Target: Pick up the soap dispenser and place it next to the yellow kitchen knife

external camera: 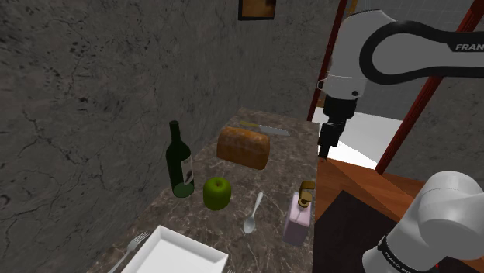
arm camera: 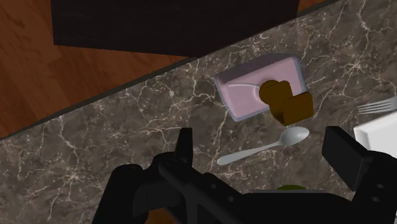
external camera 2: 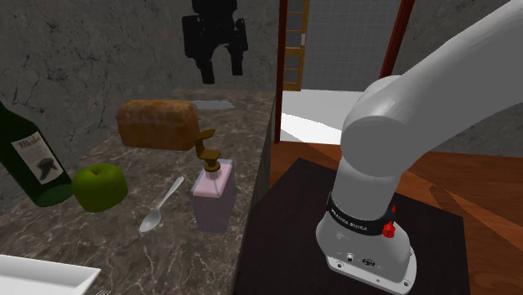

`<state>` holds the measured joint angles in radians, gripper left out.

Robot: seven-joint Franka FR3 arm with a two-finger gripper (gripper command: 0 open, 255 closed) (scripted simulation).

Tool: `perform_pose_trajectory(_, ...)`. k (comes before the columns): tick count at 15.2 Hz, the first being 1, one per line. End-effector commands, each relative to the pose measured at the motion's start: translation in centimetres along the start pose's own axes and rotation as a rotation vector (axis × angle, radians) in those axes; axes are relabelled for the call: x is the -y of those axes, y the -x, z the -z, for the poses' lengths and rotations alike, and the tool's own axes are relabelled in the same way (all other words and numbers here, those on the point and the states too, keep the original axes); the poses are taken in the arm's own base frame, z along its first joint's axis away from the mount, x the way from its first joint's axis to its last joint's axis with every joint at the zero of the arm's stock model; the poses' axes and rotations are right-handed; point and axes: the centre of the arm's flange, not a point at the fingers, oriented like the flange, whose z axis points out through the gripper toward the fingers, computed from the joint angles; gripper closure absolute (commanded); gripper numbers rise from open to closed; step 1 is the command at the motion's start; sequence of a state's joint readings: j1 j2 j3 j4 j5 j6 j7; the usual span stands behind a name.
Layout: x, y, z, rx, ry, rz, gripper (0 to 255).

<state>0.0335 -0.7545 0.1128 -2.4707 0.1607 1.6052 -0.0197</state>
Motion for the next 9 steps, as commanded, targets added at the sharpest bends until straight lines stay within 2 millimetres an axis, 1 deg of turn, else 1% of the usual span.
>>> perform_pose_trajectory(1,1.7,-0.3,-1.9,-0.007,0.003,-0.013,0)
perform_pose_trajectory(7,6.4,-2.4,-7.9,-0.023,0.011,-0.048,0)
perform_pose_trajectory(9,6.6,-2.6,-8.8,-0.024,0.011,-0.050,0)
